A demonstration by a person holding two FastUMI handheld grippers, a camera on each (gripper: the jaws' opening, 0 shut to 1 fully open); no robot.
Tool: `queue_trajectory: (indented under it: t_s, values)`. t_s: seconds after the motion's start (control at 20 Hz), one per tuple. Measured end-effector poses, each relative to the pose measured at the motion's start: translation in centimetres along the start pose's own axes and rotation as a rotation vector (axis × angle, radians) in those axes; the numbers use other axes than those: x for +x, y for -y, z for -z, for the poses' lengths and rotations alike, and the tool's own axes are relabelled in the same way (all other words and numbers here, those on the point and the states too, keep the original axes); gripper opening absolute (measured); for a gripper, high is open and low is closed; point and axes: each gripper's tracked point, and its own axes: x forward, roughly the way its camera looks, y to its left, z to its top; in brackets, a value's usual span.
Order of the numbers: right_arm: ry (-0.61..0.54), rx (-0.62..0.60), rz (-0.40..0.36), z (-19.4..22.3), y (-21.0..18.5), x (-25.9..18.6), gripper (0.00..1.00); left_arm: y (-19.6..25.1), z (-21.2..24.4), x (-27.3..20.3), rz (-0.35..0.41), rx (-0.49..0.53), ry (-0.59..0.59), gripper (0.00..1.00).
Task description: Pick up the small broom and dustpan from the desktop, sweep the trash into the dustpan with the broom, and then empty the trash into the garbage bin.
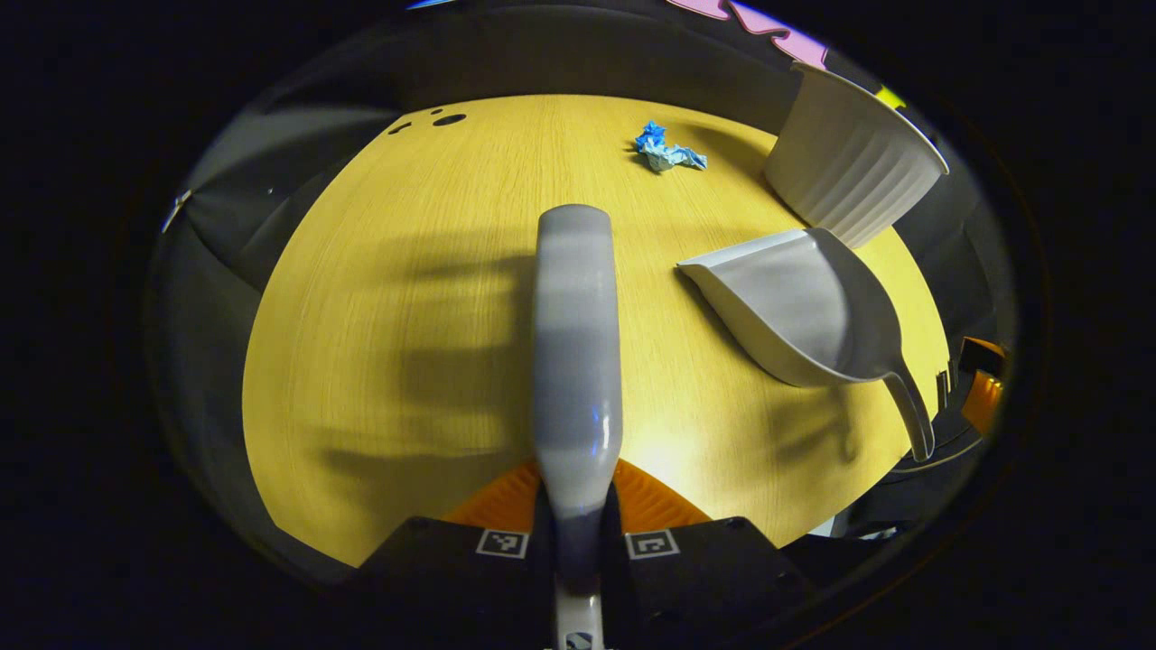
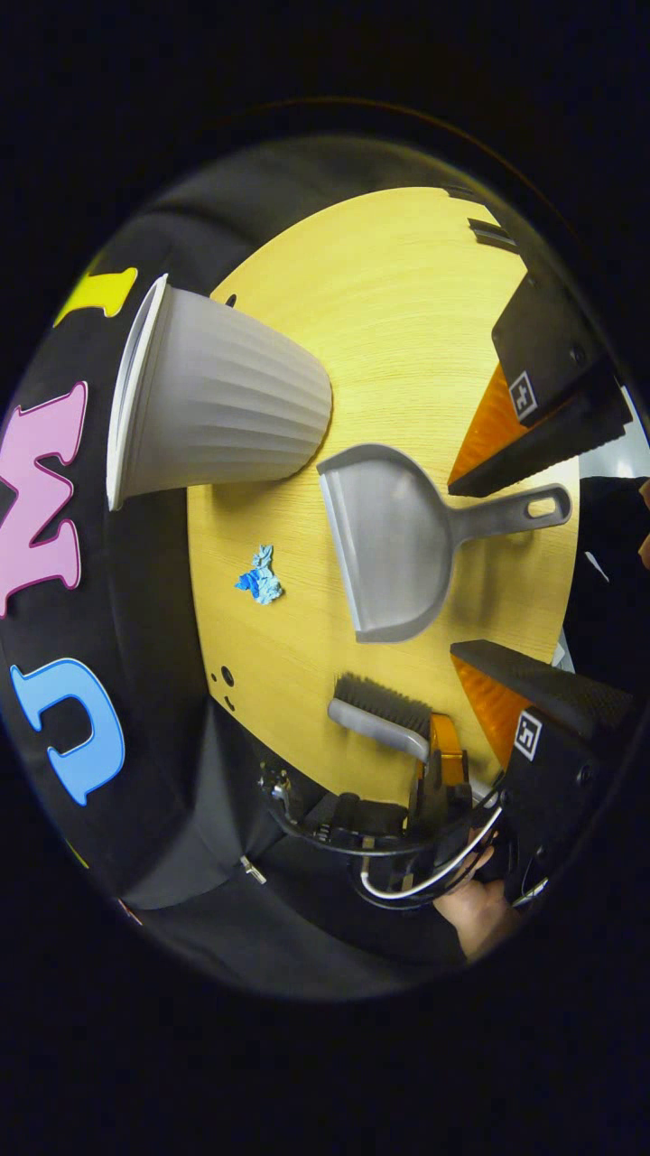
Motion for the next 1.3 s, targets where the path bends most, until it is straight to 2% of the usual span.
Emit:
queue_trajectory:
  t_s: [0.4, 0.65, 1.05, 1.1, 1.2, 1.3]
  values:
    - [-0.159, -0.026, 0.122, 3.4, 2.3, 3.9, 0.99, -1.8, -1.3, -5.1, 0.01, -0.034, 0.144, 0.24]
    - [-0.24, -0.087, 0.167, 4.6, 4.3, 6.9, 0.99, -0.7, -1.5, -6.8, 0.049, -0.11, 0.16, 0.24]
    - [-0.361, -0.104, 0.13, 6.9, 4.6, 9.9, 0.98, -1.5, -4.1, -6.9, -0.013, -0.157, 0.144, 0.24]
    - [-0.347, -0.109, 0.122, 6.8, 4.6, 10.4, 0.98, -1.7, -4.6, -6.9, -0.019, -0.16, 0.141, 0.26]
    - [-0.352, -0.138, 0.124, 6.6, 4.8, 10.3, 0.93, -2.1, -5.4, -6.5, -0.037, -0.147, 0.131, 0.24]
    - [-0.35, -0.139, 0.123, 6.4, 5.0, 10.4, 0.78, -2.9, -6.3, -5.8, -0.068, -0.125, 0.119, 0.22]
